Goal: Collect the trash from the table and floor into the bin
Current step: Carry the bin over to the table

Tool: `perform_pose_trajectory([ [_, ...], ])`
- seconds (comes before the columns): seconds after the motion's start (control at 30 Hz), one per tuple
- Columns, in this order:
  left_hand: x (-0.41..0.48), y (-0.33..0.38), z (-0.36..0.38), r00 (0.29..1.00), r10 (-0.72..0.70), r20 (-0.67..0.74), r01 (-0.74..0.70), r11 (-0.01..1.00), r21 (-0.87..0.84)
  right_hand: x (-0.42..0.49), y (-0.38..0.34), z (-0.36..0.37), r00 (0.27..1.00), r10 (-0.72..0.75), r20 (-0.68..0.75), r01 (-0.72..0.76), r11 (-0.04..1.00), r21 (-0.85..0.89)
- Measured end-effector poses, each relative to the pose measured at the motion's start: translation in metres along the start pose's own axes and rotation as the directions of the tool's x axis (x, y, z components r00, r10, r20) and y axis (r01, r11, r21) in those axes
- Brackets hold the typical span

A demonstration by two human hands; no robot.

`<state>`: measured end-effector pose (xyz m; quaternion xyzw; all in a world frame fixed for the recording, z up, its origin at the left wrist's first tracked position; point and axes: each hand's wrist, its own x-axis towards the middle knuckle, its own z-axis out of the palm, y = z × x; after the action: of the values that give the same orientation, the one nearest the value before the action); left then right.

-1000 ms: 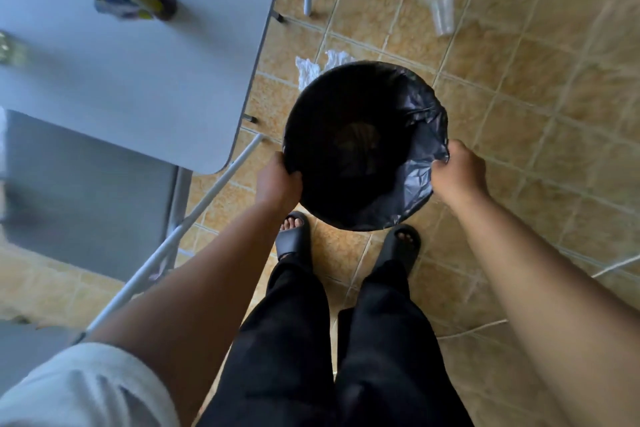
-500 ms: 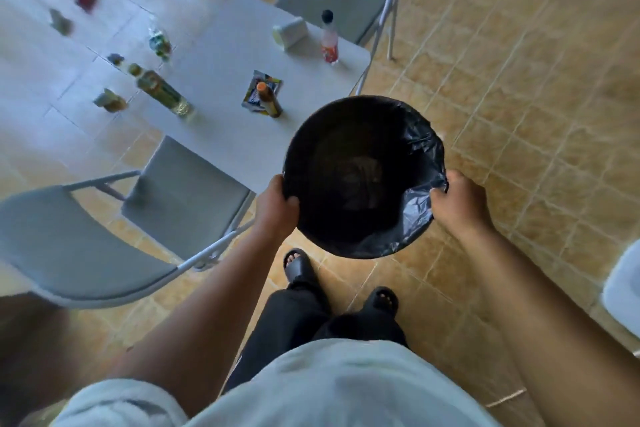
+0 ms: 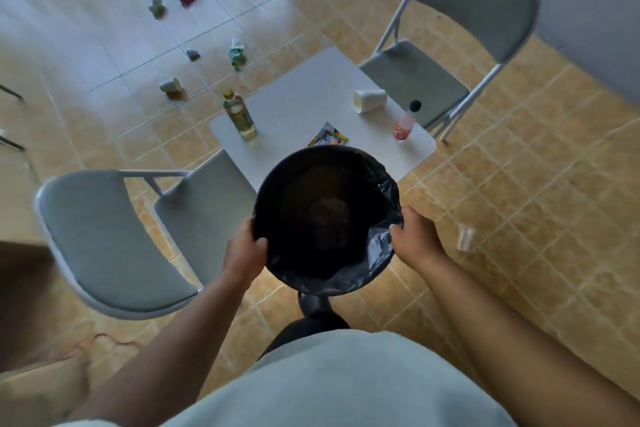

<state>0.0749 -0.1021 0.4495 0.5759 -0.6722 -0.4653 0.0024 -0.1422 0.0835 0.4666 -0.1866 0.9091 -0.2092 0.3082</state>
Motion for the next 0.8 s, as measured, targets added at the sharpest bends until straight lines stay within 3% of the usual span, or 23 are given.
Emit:
perform_pose_trajectory([
  [0.47, 0.030, -0.028, 0.003, 0.931, -0.336, -0.141, 0.298, 0.924, -0.239, 0.121, -0.092, 0.035, 0.952, -0.155, 0.265, 0.209, 0.959, -0.190],
  [0.8, 0.019, -0.007, 0.051, 0.797, -0.554, -0.243, 0.430, 0.801, -0.416, 0.182, -0.103, 0.029, 0.840, -0.299, 0.454, 0.420, 0.887, -0.194],
])
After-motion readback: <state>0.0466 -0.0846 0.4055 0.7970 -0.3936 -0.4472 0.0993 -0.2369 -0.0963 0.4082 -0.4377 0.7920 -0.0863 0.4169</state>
